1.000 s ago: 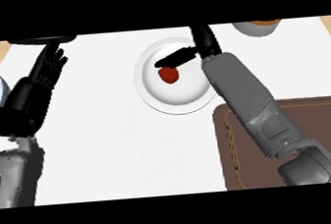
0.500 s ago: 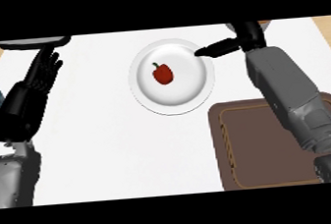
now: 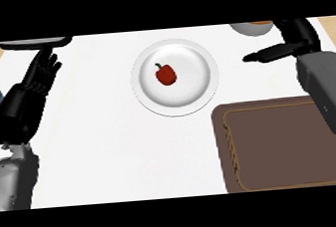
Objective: Pick the bell pepper from the tray and place it in the plate
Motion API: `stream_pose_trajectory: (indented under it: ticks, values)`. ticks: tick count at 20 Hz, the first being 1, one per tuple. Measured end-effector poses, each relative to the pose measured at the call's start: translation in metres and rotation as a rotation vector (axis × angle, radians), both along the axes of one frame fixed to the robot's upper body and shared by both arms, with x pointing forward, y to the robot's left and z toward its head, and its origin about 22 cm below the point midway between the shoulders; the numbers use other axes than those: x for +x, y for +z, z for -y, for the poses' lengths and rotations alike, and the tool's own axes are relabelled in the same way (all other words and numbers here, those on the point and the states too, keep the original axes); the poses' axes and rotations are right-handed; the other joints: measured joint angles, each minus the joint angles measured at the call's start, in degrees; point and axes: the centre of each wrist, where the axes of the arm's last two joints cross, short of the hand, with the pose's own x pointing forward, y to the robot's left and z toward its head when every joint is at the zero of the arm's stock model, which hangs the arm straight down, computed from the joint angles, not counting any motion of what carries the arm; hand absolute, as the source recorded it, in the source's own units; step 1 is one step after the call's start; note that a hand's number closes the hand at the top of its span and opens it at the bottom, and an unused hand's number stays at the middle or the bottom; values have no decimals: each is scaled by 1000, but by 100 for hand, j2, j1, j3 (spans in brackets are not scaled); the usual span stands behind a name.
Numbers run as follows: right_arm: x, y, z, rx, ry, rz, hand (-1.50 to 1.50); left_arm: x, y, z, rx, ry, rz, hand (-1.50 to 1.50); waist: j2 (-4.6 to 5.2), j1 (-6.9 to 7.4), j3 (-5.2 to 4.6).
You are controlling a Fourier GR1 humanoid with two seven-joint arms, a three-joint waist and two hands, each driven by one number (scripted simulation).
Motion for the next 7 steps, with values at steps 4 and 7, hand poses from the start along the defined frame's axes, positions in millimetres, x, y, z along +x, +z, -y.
stream_pose_trajectory:
  ticks: [4,7]
  values:
    - [-10,-3,30,-15,19,3,-150,3,3,2,-7,-1,-1,0,-3,-9,0]
    - [-15,-2,47,-37,5,19,-150,5,0,1,-6,1,1,0,11,16,2]
